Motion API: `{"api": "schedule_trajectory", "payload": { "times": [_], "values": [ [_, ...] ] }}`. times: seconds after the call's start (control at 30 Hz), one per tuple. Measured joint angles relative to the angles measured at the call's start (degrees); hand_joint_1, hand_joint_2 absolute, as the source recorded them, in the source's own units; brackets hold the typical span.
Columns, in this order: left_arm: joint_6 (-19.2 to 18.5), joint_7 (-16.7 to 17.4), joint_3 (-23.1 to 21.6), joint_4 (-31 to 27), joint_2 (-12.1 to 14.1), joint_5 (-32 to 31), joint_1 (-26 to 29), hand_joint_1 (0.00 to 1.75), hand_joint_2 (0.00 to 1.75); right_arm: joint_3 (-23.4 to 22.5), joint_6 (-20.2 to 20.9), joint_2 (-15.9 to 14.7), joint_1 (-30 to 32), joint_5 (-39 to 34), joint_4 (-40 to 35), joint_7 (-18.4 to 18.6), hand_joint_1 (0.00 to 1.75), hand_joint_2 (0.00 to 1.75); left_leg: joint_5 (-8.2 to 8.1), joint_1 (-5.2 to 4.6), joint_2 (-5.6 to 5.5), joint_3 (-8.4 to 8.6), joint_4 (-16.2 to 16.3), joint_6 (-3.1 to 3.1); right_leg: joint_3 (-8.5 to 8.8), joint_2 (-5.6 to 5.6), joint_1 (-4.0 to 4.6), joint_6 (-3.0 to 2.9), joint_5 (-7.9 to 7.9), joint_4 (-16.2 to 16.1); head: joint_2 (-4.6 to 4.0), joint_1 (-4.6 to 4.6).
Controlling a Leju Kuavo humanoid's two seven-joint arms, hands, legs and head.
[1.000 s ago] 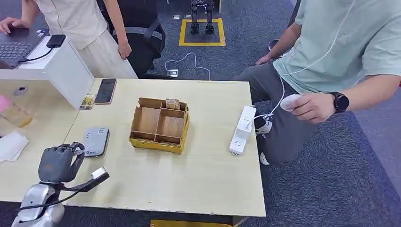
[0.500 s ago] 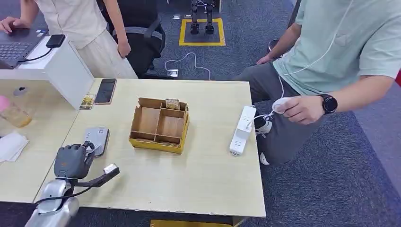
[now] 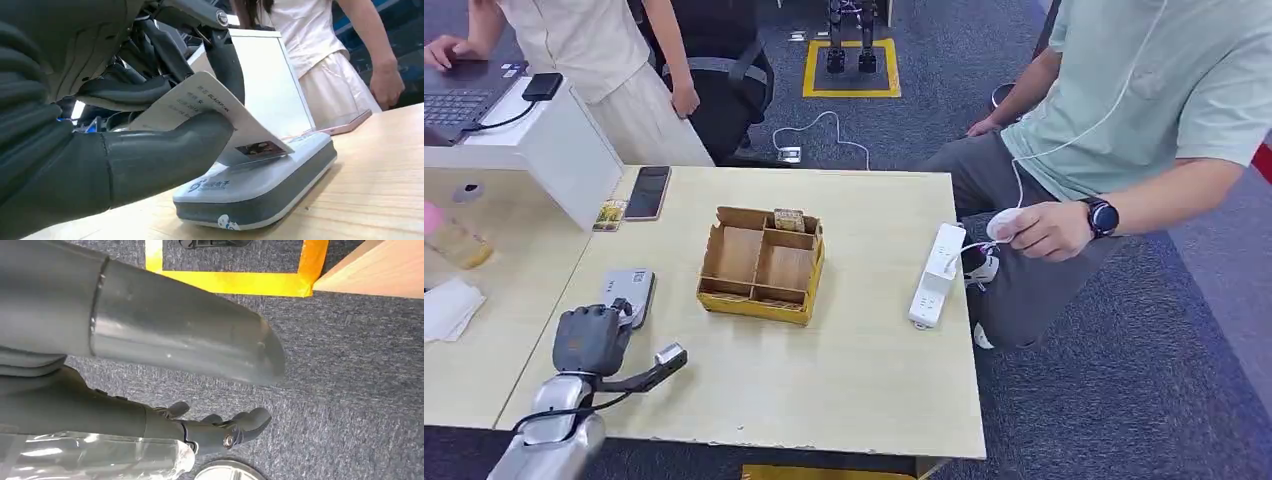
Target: Pass the card to the sensor for recognition and then transmit it.
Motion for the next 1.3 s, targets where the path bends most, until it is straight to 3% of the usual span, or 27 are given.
{"api": "schedule_trajectory", "payload": {
  "times": [0.2, 0.6, 0.8, 1.1, 1.23, 1.3],
  "values": [
    [0.0, 1.2, 0.0, 0.4, -0.9, -0.8, -0.7, 1.75, 1.75, 0.0, 0.0, 0.1, 0.0, 0.1, 0.0, 0.2, 0.00, 0.00, 0.00, 0.00, 0.00, 0.00, 0.0, 0.00, 0.00, 0.00, 0.00, 0.00, 0.00, 0.0, 0.00, 0.02],
    [0.0, 5.2, 0.0, 4.9, -1.8, -4.4, -4.3, 1.75, 1.75, 0.0, 0.0, 0.3, -0.1, 0.3, 0.0, 0.3, 0.00, 0.00, 0.00, 0.00, -0.02, 0.00, 0.0, 0.00, 0.00, 0.00, 0.00, 0.00, 0.00, 0.0, 0.00, 0.02],
    [0.0, 7.8, -0.2, 8.7, -1.8, -4.7, -6.1, 1.62, 1.75, 0.0, 0.0, 0.4, -0.4, 0.3, 0.0, 0.1, 0.00, 0.00, 0.00, 0.00, -0.03, 0.00, 0.0, 0.00, 0.00, -0.01, 0.00, 0.00, 0.00, 0.0, 0.00, 0.02],
    [0.0, 8.6, -1.2, 13.7, -1.3, -4.6, -8.5, 1.73, 1.75, 0.0, 0.0, 0.5, -0.6, 0.5, 0.0, -0.1, 0.00, 0.00, 0.00, 0.00, -0.04, 0.03, 0.0, 0.00, 0.05, -0.06, 0.00, 0.00, 0.00, 0.0, 0.00, 0.02],
    [-0.1, 8.2, -1.4, 14.8, -1.0, -4.5, -9.1, 1.59, 1.75, 0.0, 0.0, 0.5, -0.6, 0.5, 0.0, -0.2, 0.00, 0.00, 0.00, 0.00, -0.07, 0.09, 0.0, 0.00, 0.12, -0.06, 0.00, 0.00, 0.00, 0.0, 0.00, 0.02],
    [-0.6, 6.6, -1.6, 15.5, -0.9, -4.5, -9.5, 1.62, 1.75, 0.0, 0.1, 0.5, -0.7, 0.5, 0.0, -0.3, 0.00, 0.00, 0.01, 0.00, -0.07, 0.12, 0.0, 0.00, 0.15, -0.10, 0.00, 0.00, 0.00, 0.0, 0.00, 0.02]
  ]
}}
